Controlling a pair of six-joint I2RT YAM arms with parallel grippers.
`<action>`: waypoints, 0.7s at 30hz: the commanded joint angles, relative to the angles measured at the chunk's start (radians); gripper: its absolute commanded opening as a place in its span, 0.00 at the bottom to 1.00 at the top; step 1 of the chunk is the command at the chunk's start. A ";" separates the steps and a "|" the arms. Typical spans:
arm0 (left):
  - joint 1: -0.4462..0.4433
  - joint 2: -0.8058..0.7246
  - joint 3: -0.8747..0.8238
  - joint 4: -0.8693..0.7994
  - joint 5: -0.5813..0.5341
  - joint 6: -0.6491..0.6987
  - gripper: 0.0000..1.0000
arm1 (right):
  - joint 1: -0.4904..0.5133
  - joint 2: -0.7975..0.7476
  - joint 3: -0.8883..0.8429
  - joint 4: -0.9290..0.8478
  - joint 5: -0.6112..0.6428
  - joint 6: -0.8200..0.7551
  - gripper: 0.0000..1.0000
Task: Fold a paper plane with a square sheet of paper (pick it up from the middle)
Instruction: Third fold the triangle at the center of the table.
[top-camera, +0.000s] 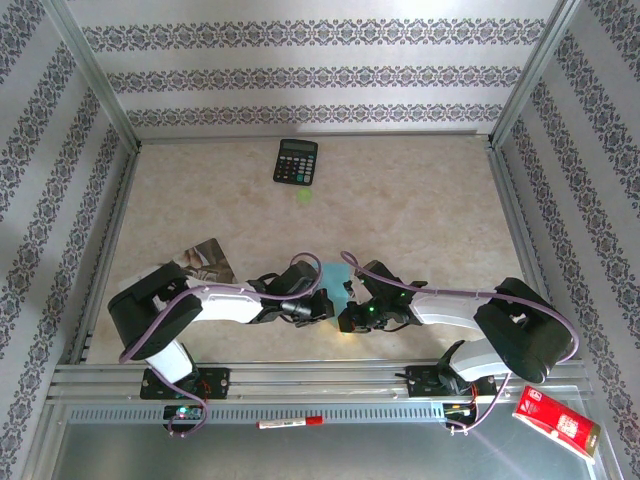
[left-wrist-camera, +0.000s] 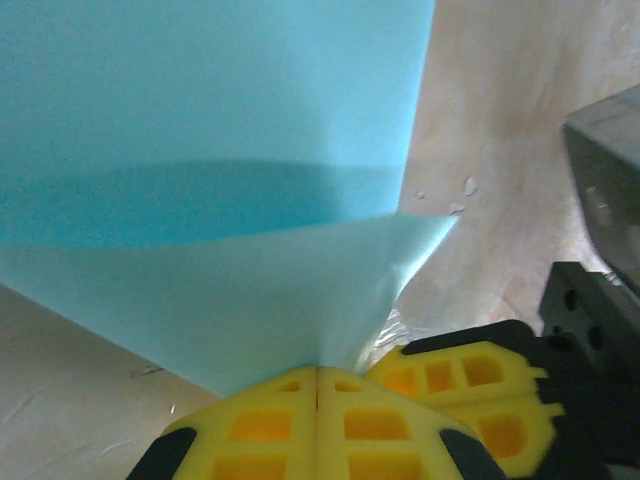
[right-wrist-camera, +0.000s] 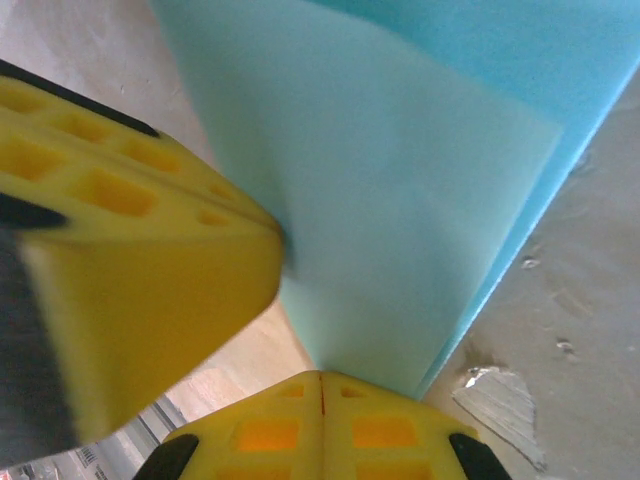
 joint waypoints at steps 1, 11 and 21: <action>-0.020 0.031 0.027 0.045 0.022 -0.032 0.00 | -0.015 0.023 -0.043 -0.123 0.097 -0.025 0.00; -0.011 0.040 0.010 0.008 -0.011 -0.019 0.00 | -0.016 0.028 -0.043 -0.142 0.104 -0.008 0.00; 0.062 0.052 0.004 -0.038 -0.018 0.045 0.00 | -0.016 0.029 -0.054 -0.188 0.113 0.036 0.00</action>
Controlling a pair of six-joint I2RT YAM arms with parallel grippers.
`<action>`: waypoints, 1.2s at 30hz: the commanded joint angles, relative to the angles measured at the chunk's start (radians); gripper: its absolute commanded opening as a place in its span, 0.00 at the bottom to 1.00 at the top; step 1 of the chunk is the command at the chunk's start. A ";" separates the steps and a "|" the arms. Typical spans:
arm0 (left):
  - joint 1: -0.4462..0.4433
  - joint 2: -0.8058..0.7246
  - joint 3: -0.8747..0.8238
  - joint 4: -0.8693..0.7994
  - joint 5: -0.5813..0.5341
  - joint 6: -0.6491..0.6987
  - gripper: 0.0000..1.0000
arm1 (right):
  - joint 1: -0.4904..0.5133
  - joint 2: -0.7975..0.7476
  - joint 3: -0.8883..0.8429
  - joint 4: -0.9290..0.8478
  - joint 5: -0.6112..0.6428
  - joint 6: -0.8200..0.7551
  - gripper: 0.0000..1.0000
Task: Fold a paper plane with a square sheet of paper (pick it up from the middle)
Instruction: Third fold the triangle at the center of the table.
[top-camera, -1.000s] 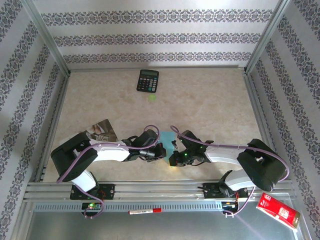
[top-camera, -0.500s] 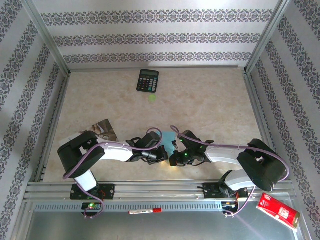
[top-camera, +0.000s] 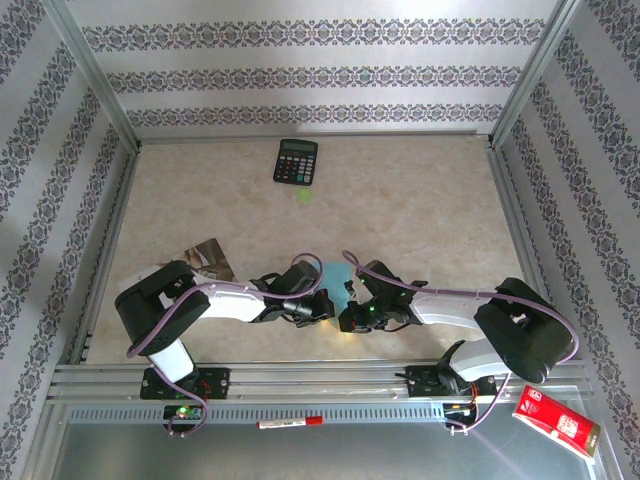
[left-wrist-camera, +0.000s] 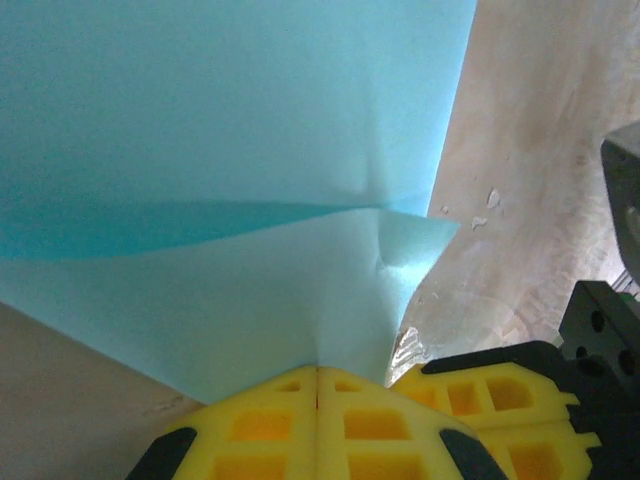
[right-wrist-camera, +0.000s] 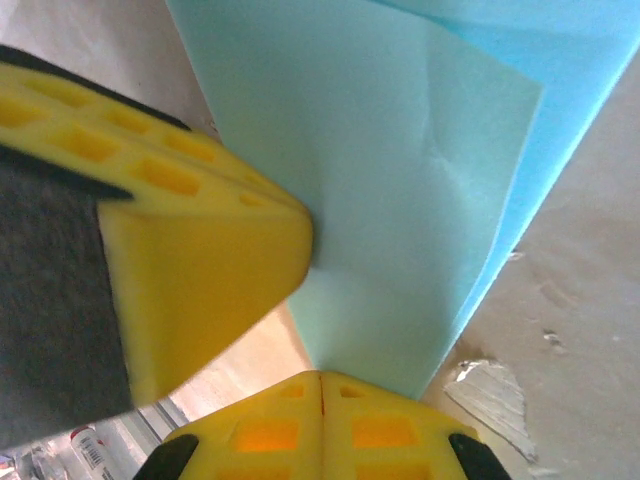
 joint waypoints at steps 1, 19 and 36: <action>0.044 0.019 0.001 -0.062 -0.026 0.053 0.00 | -0.010 0.030 -0.054 -0.181 0.120 0.017 0.00; 0.232 0.042 0.033 -0.165 -0.002 0.201 0.00 | -0.009 0.025 -0.053 -0.212 0.136 0.011 0.00; 0.370 -0.238 -0.036 -0.287 -0.026 0.288 0.13 | 0.029 0.141 0.128 -0.300 0.100 -0.158 0.00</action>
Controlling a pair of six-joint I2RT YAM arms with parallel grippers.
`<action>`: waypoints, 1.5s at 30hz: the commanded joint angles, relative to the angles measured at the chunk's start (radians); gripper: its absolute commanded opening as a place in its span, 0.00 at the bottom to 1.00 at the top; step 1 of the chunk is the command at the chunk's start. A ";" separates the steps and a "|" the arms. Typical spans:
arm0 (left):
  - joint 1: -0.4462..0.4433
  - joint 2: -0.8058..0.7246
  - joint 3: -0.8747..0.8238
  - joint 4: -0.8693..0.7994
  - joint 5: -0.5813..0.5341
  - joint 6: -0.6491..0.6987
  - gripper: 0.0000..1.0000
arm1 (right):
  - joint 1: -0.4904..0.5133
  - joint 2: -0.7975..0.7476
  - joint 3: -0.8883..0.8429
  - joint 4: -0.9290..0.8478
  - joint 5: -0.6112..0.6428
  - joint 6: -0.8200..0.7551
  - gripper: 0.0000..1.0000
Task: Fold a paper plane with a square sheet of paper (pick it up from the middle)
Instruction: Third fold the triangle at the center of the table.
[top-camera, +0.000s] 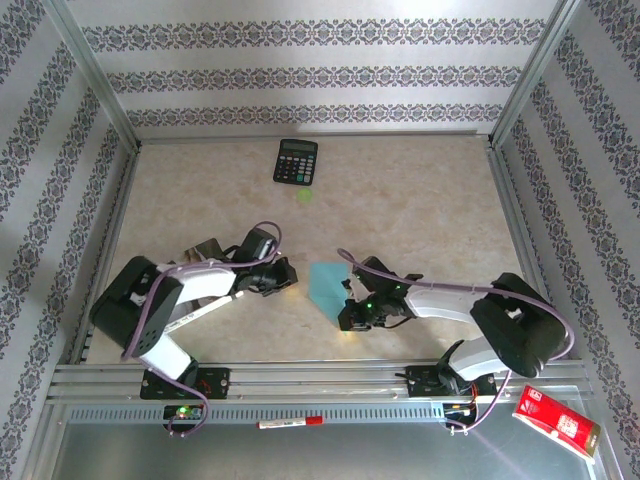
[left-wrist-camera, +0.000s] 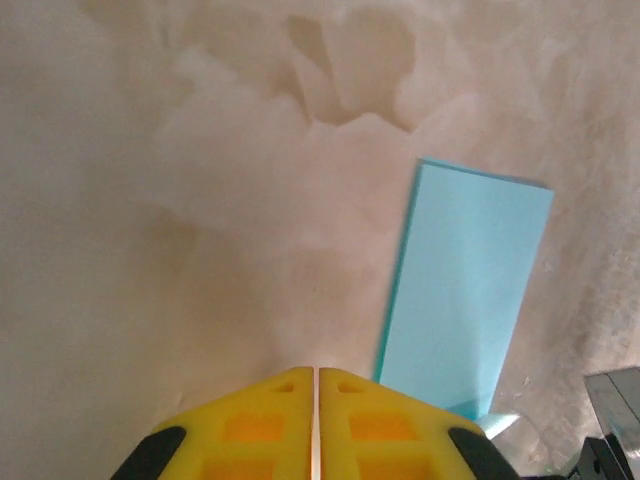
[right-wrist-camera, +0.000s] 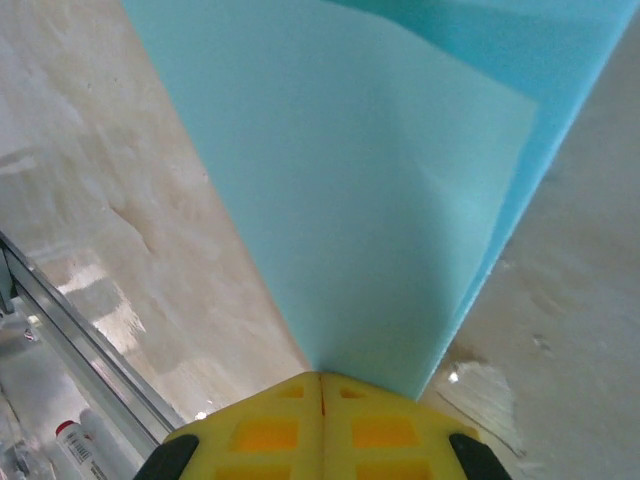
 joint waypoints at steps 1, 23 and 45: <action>0.002 -0.141 -0.032 -0.112 -0.070 0.029 0.17 | 0.030 0.107 0.060 -0.177 0.085 -0.120 0.00; -0.162 -0.165 -0.044 -0.092 0.022 0.021 0.35 | 0.023 -0.212 0.079 -0.094 0.322 -0.068 0.33; -0.151 -0.198 -0.086 -0.168 0.008 0.043 0.48 | 0.017 0.104 0.187 0.058 0.263 -0.111 0.17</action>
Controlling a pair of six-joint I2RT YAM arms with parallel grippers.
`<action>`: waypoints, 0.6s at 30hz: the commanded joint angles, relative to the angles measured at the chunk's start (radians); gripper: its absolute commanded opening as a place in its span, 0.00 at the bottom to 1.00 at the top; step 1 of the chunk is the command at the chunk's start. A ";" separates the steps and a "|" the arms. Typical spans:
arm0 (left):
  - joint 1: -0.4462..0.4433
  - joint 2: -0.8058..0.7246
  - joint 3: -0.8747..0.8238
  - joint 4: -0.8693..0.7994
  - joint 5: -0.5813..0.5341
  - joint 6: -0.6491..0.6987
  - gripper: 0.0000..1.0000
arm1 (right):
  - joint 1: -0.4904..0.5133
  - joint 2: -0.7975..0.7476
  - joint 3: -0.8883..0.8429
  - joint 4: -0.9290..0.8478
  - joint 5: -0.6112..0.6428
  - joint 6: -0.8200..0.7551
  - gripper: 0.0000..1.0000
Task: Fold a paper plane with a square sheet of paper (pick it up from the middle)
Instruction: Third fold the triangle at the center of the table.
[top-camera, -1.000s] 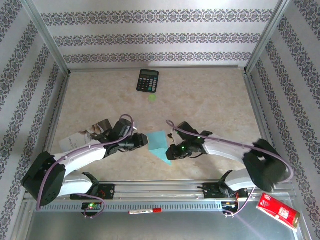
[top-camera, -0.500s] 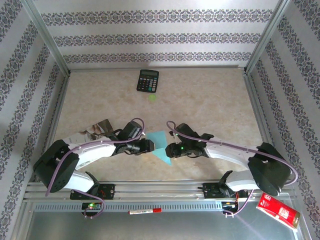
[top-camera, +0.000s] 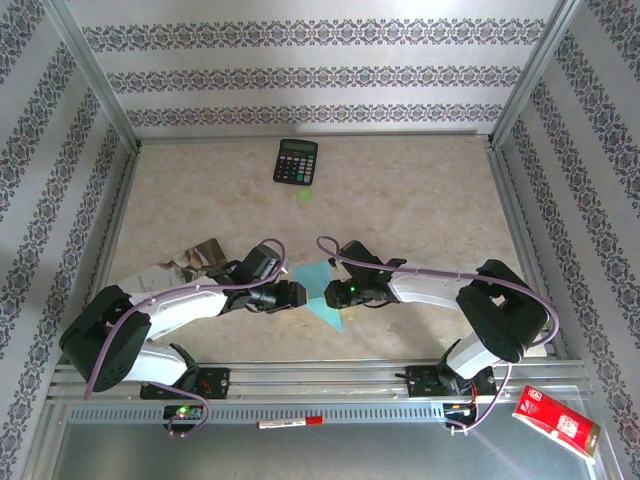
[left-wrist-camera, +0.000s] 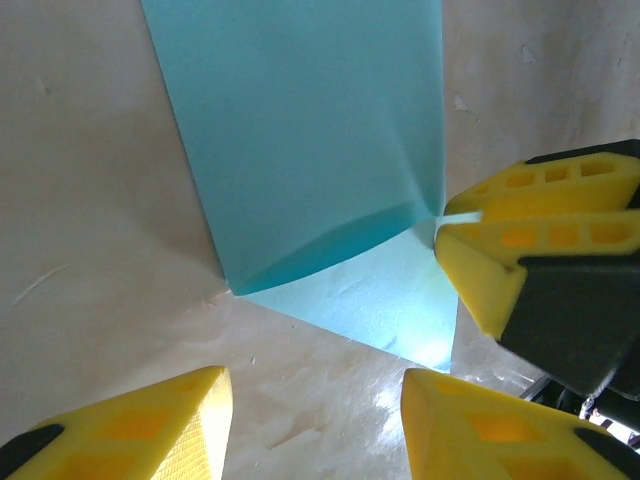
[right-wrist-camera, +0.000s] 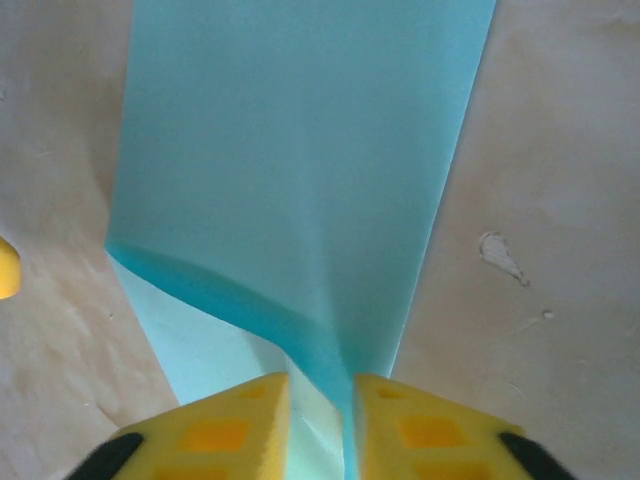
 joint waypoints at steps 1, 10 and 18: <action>0.003 -0.021 -0.032 -0.009 0.004 -0.020 0.48 | -0.014 0.011 0.010 0.033 -0.021 0.017 0.13; -0.010 0.005 -0.043 0.067 0.014 -0.083 0.57 | -0.042 0.008 -0.098 0.146 -0.033 0.153 0.06; -0.005 0.101 0.049 0.051 0.010 -0.057 0.57 | -0.046 0.016 -0.144 0.208 -0.039 0.191 0.04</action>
